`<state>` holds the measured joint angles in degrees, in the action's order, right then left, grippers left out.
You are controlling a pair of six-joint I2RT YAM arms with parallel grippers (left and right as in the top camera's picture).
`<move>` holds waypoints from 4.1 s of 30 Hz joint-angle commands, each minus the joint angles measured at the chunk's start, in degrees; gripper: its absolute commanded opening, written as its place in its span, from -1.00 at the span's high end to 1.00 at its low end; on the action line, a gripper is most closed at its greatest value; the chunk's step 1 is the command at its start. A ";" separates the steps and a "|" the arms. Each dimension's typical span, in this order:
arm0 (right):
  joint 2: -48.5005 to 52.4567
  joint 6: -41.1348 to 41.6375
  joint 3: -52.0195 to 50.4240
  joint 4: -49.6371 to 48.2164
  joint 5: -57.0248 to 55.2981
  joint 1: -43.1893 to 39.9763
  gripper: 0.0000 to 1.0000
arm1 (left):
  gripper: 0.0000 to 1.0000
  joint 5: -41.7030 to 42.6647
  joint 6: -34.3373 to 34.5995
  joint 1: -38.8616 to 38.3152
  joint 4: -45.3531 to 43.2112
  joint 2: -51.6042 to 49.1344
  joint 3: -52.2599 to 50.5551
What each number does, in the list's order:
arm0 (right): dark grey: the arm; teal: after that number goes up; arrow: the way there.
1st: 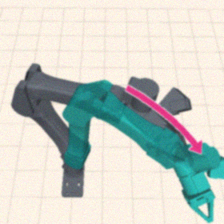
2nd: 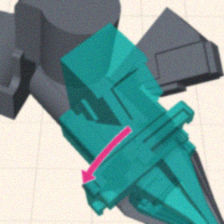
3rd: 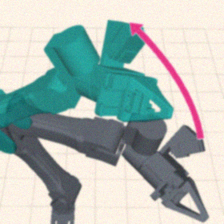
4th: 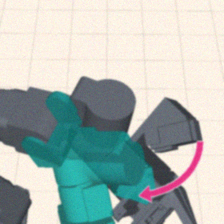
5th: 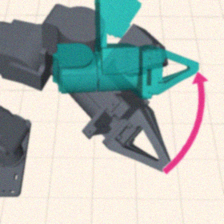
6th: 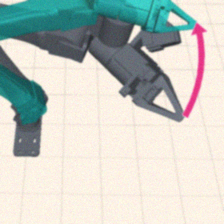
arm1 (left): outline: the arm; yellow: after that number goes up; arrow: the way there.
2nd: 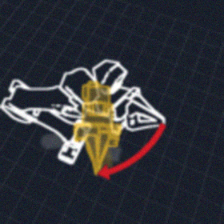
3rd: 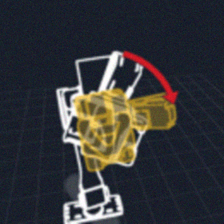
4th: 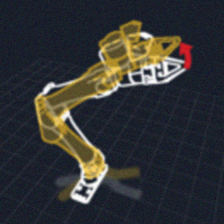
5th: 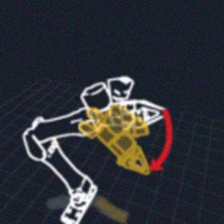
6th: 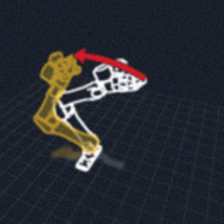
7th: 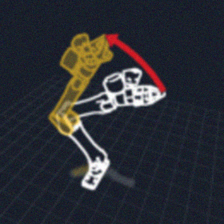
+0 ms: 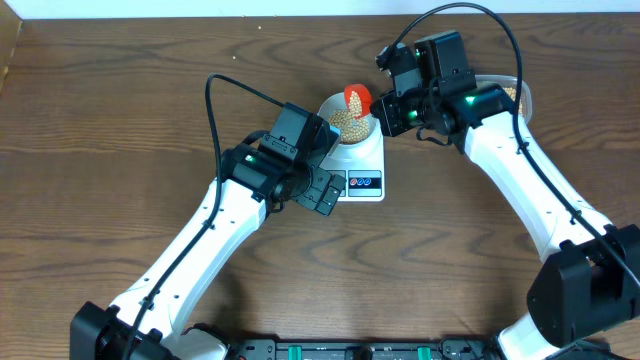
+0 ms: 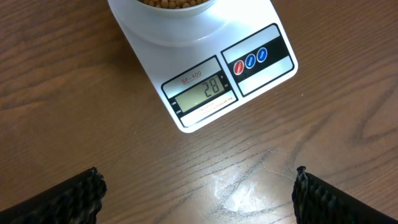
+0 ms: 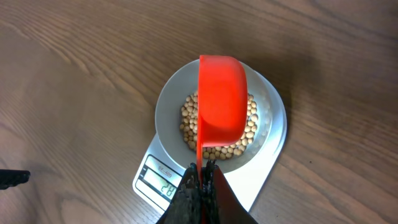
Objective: Scoop item into bowl and weigh 50g on scale
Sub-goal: 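Tilt the scoop to pour chickpeas into the white bowl, then move the empty scoop back right to the chickpea tub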
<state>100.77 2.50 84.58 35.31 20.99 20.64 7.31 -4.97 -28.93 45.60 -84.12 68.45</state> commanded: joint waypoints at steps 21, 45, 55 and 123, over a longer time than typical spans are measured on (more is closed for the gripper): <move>-0.48 -7.69 0.15 0.31 0.33 0.09 0.97 | -0.97 -0.50 -0.98 0.31 0.00 0.31 0.17; -0.48 -32.28 0.15 1.40 0.35 1.46 0.97 | -0.96 -0.50 -0.98 0.31 0.00 0.31 0.17; -0.48 -39.74 0.15 1.33 0.31 1.75 0.98 | -0.97 -0.50 -0.98 0.31 0.00 0.31 0.17; -7.82 -5.95 0.13 3.98 -10.10 -30.14 0.98 | -0.96 -0.50 -0.98 0.31 0.00 0.31 0.17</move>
<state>93.27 -4.84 84.58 40.75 10.66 -8.34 7.31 -4.99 -28.93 45.60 -84.12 68.45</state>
